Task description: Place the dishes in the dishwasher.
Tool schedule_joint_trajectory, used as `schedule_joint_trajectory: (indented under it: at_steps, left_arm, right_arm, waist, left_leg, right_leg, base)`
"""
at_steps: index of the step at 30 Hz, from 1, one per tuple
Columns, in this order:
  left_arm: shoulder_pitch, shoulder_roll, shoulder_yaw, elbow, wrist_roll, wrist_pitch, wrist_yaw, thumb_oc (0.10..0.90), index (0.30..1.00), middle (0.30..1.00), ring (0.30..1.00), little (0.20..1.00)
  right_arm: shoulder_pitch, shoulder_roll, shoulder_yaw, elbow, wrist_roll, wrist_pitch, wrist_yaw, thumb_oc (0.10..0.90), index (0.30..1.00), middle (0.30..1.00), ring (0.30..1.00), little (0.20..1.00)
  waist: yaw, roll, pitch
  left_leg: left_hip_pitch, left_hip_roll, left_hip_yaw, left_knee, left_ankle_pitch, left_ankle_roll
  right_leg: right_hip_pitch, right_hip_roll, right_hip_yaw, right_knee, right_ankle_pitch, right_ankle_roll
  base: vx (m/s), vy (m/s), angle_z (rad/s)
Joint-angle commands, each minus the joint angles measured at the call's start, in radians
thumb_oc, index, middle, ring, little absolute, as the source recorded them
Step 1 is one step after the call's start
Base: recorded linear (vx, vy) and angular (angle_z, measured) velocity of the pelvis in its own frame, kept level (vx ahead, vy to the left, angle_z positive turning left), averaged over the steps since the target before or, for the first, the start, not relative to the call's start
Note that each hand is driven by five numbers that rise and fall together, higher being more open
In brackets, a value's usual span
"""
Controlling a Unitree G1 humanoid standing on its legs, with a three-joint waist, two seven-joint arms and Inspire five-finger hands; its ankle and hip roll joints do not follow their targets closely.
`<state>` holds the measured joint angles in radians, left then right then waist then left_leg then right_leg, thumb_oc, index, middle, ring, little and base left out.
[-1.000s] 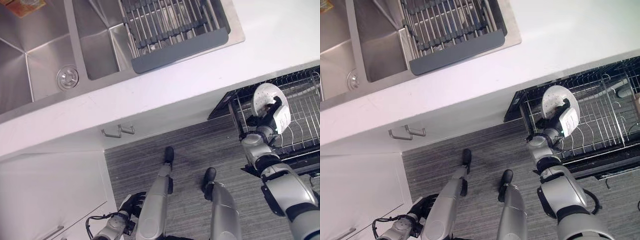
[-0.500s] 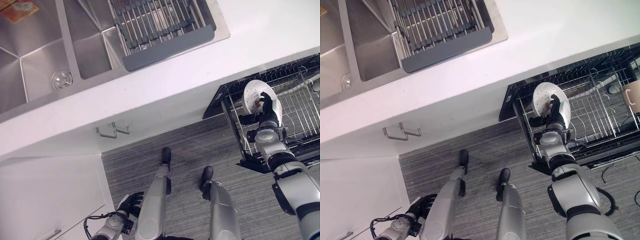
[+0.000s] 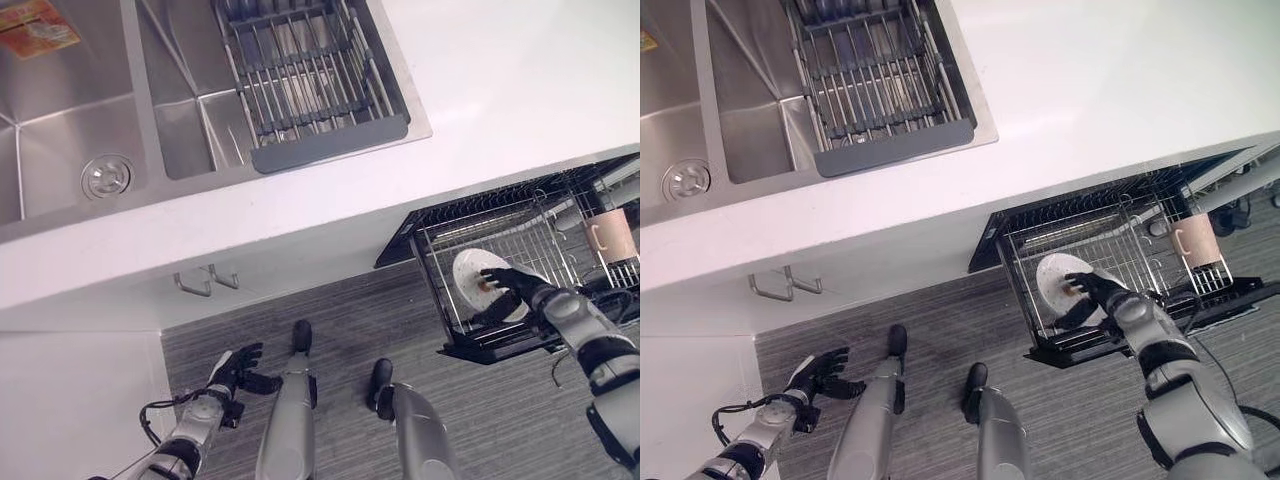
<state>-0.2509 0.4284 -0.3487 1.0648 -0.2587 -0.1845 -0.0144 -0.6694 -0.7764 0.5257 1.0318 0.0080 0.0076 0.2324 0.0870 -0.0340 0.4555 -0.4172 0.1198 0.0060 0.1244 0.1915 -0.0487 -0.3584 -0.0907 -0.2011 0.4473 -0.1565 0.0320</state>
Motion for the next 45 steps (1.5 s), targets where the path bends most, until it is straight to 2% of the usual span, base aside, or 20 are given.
schedule_joint_trajectory:
  at_steps: [1, 4, 5, 6, 8, 10, 13, 17, 20, 22, 24, 25, 26, 29, 32, 33, 35, 37, 41, 45]
  left_arm:
    - [0.019, 0.021, 0.026, -0.028, 0.029, -0.017, -0.014, 0.800, 0.900, 0.900, 0.900, 0.900]
    - [0.045, 0.026, 0.047, -0.033, 0.026, -0.024, -0.006, 0.800, 0.900, 0.900, 0.900, 0.900]
    - [0.048, 0.025, 0.049, -0.033, 0.024, -0.026, -0.005, 0.800, 0.900, 0.900, 0.900, 0.900]
    - [0.060, 0.021, 0.059, -0.032, 0.018, -0.029, -0.001, 0.800, 0.900, 0.900, 0.900, 0.900]
    - [0.101, -0.010, 0.096, -0.022, 0.019, -0.048, 0.020, 0.800, 0.900, 0.900, 0.900, 0.900]
    - [0.123, -0.039, 0.117, -0.003, 0.025, -0.067, 0.036, 0.800, 0.900, 0.900, 0.900, 0.900]
    - [0.147, -0.073, 0.135, 0.020, 0.035, -0.086, 0.050, 0.800, 0.900, 0.900, 0.900, 0.900]
    - [0.193, -0.103, 0.153, 0.042, 0.057, -0.115, 0.053, 0.800, 0.900, 0.900, 0.900, 0.900]
    - [0.242, -0.126, 0.175, 0.038, 0.064, -0.118, 0.066, 0.800, 0.900, 0.900, 0.900, 0.900]
    - [0.269, -0.139, 0.189, 0.047, 0.054, -0.124, 0.068, 0.800, 0.900, 0.900, 0.900, 0.900]
    - [0.297, -0.158, 0.215, 0.065, 0.037, -0.135, 0.072, 0.800, 0.900, 0.900, 0.900, 0.900]
    - [0.299, -0.159, 0.215, 0.066, 0.036, -0.137, 0.072, 0.800, 0.900, 0.900, 0.900, 0.900]
    - [0.321, -0.172, 0.240, 0.080, 0.023, -0.141, 0.070, 0.800, 0.900, 0.900, 0.900, 0.900]
    - [0.344, -0.182, 0.256, 0.096, 0.016, -0.155, 0.067, 0.800, 0.900, 0.900, 0.900, 0.900]
    - [0.357, -0.185, 0.254, 0.111, -0.010, -0.158, 0.063, 0.800, 0.900, 0.900, 0.900, 0.900]
    - [0.355, -0.183, 0.239, 0.116, -0.030, -0.151, 0.058, 0.800, 0.900, 0.900, 0.900, 0.900]
    - [0.350, -0.182, 0.228, 0.114, -0.035, -0.140, 0.058, 0.800, 0.900, 0.900, 0.900, 0.900]
    - [0.348, -0.179, 0.209, 0.108, -0.046, -0.131, 0.062, 0.800, 0.900, 0.900, 0.900, 0.900]
    - [0.338, -0.163, 0.180, 0.110, -0.065, -0.121, 0.059, 0.800, 0.900, 0.900, 0.900, 0.900]
    - [0.292, -0.138, 0.128, 0.057, -0.100, -0.067, 0.072, 0.800, 0.900, 0.900, 0.900, 0.900]
  right_arm:
    - [-0.019, -0.086, -0.017, -0.057, 0.011, -0.019, -0.058, 0.800, 0.900, 0.900, 0.900, 0.900]
    - [0.021, -0.116, -0.064, -0.168, 0.079, -0.034, -0.194, 0.800, 0.900, 0.900, 0.900, 0.900]
    - [0.028, -0.119, -0.074, -0.186, 0.080, -0.025, -0.199, 0.800, 0.900, 0.900, 0.900, 0.900]
    - [0.054, -0.126, -0.116, -0.248, 0.112, -0.061, -0.295, 0.800, 0.900, 0.900, 0.900, 0.900]
    - [0.172, -0.099, -0.284, -0.498, 0.074, -0.101, -0.510, 0.800, 0.900, 0.900, 0.900, 0.900]
    - [0.263, -0.054, -0.375, -0.629, 0.024, -0.126, -0.612, 0.800, 0.900, 0.900, 0.900, 0.900]
    - [0.338, -0.009, -0.450, -0.717, -0.016, -0.144, -0.674, 0.800, 0.900, 0.900, 0.900, 0.900]
    - [0.405, 0.010, -0.524, -0.795, -0.031, -0.192, -0.703, 0.800, 0.900, 0.900, 0.900, 0.900]
    - [0.471, 0.033, -0.603, -0.889, -0.031, -0.217, -0.773, 0.800, 0.900, 0.900, 0.900, 0.900]
    - [0.523, 0.055, -0.665, -0.946, -0.033, -0.254, -0.859, 0.800, 0.900, 0.900, 0.900, 0.900]
    - [0.594, 0.089, -0.739, -1.002, -0.066, -0.268, -0.941, 0.800, 0.900, 0.900, 0.900, 0.900]
    - [0.603, 0.092, -0.744, -1.008, -0.068, -0.266, -0.947, 0.800, 0.900, 0.900, 0.900, 0.900]
    - [0.665, 0.126, -0.801, -1.014, -0.098, -0.280, -1.054, 0.800, 0.900, 0.900, 0.900, 0.900]
    - [0.727, 0.176, -0.859, -0.975, -0.075, -0.324, -1.149, 0.800, 0.900, 0.900, 0.900, 0.900]
    - [0.787, 0.244, -0.937, -0.861, 0.022, -0.426, -1.226, 0.800, 0.900, 0.900, 0.900, 0.900]
    - [0.818, 0.289, -0.993, -0.749, 0.086, -0.479, -1.254, 0.800, 0.900, 0.900, 0.900, 0.900]
    - [0.835, 0.302, -1.007, -0.674, 0.044, -0.443, -1.263, 0.800, 0.900, 0.900, 0.900, 0.900]
    - [0.843, 0.305, -0.988, -0.596, 0.063, -0.416, -1.246, 0.800, 0.900, 0.900, 0.900, 0.900]
    - [0.819, 0.314, -0.921, -0.301, 0.167, -0.469, -1.171, 0.800, 0.900, 0.900, 0.900, 0.900]
    - [0.729, 0.314, -0.820, -0.117, 0.262, -0.451, -1.096, 0.800, 0.900, 0.900, 0.900, 0.900]
  waist:
    - [-0.008, -0.025, 0.020]
    - [-0.026, -0.034, 0.013]
    - [-0.029, -0.034, 0.011]
    - [-0.041, -0.034, 0.006]
    - [-0.084, -0.033, -0.015]
    - [-0.111, -0.033, -0.034]
    - [-0.129, -0.029, -0.060]
    - [-0.142, -0.022, -0.102]
    - [-0.161, -0.019, -0.135]
    - [-0.175, -0.017, -0.156]
    - [-0.197, -0.012, -0.179]
    - [-0.196, -0.012, -0.181]
    - [-0.217, -0.008, -0.199]
    - [-0.233, -0.006, -0.218]
    - [-0.250, 0.001, -0.233]
    - [-0.256, 0.006, -0.236]
    - [-0.255, 0.010, -0.235]
    - [-0.250, 0.013, -0.231]
    - [-0.224, 0.021, -0.225]
    - [-0.174, 0.054, -0.184]
  left_leg:
    - [0.021, -0.012, 0.026, 0.176, -0.187, 0.001]
    - [0.025, -0.008, 0.030, 0.176, -0.193, 0.002]
    - [0.026, -0.007, 0.031, 0.176, -0.193, 0.002]
    - [0.028, -0.004, 0.035, 0.176, -0.195, 0.001]
    - [0.043, 0.005, 0.051, 0.176, -0.210, -0.001]
    - [0.061, 0.010, 0.064, 0.176, -0.221, -0.002]
    - [0.088, 0.013, 0.077, 0.176, -0.232, -0.001]
    - [0.132, 0.016, 0.092, 0.176, -0.240, 0.000]
    - [0.165, 0.018, 0.101, 0.176, -0.250, -0.001]
    - [0.186, 0.017, 0.107, 0.176, -0.259, -0.001]
    - [0.208, 0.018, 0.116, 0.176, -0.266, -0.001]
    - [0.210, 0.018, 0.117, 0.176, -0.267, -0.001]
    - [0.229, 0.023, 0.128, 0.176, -0.272, -0.001]
    - [0.247, 0.030, 0.141, 0.176, -0.276, -0.003]
    - [0.265, 0.036, 0.152, 0.176, -0.278, -0.004]
    - [0.277, 0.039, 0.155, 0.176, -0.281, -0.004]
    - [0.282, 0.039, 0.153, 0.176, -0.280, -0.004]
    - [0.289, 0.036, 0.149, 0.176, -0.280, -0.002]
    - [0.293, 0.033, 0.138, 0.176, -0.273, -0.003]
    - [0.260, 0.016, 0.116, 0.176, -0.253, 0.003]
  right_leg:
    - [0.004, -0.012, 0.072, -0.147, 0.187, 0.077]
    - [0.004, -0.002, 0.087, -0.147, 0.183, 0.076]
    - [0.004, -0.002, 0.088, -0.147, 0.183, 0.076]
    - [0.005, 0.001, 0.094, -0.147, 0.180, 0.076]
    - [0.009, 0.010, 0.117, -0.147, 0.169, 0.078]
    - [0.020, 0.011, 0.130, -0.147, 0.159, 0.078]
    - [0.043, 0.011, 0.140, -0.147, 0.147, 0.074]
    - [0.091, 0.010, 0.144, -0.147, 0.127, 0.065]
    - [0.123, 0.015, 0.153, -0.147, 0.112, 0.060]
    - [0.141, 0.019, 0.161, -0.147, 0.103, 0.057]
    - [0.161, 0.021, 0.165, -0.147, 0.094, 0.055]
    - [0.163, 0.021, 0.166, -0.147, 0.093, 0.055]
    - [0.177, 0.024, 0.169, -0.147, 0.089, 0.053]
    - [0.191, 0.026, 0.172, -0.147, 0.083, 0.053]
    - [0.207, 0.031, 0.172, -0.147, 0.077, 0.049]
    - [0.220, 0.033, 0.169, -0.147, 0.072, 0.047]
    - [0.229, 0.032, 0.164, -0.147, 0.072, 0.045]
    - [0.239, 0.029, 0.158, -0.147, 0.071, 0.043]
    - [0.254, 0.021, 0.129, -0.147, 0.070, 0.035]
    - [0.254, 0.018, 0.068, -0.147, 0.070, 0.020]
  base:
    - [0.00, -0.031, -0.06]
    - [0.00, -0.012, -0.07]
    - [0.00, 0.031, -0.14]
    - [-0.01, 0.057, -0.15]
    - [0.00, 0.095, -0.13]
    - [0.02, 0.081, -0.27]
    - [0.06, 0.044, -0.17]
    - [0.11, 0.018, -0.16]
    - [0.13, 0.024, -0.06]
    - [0.12, 0.041, -0.03]
    - [0.13, 0.046, 0.01]
    - [0.15, 0.041, -0.03]
    - [0.12, 0.029, -0.05]
    - [0.12, 0.020, -0.04]
    - [0.11, 0.006, -0.07]
    - [0.09, -0.011, -0.13]
    - [0.06, -0.016, -0.04]
    - [0.05, -0.020, 0.02]
    - [0.06, -0.045, 0.08]
    - [-0.03, -0.019, 0.26]
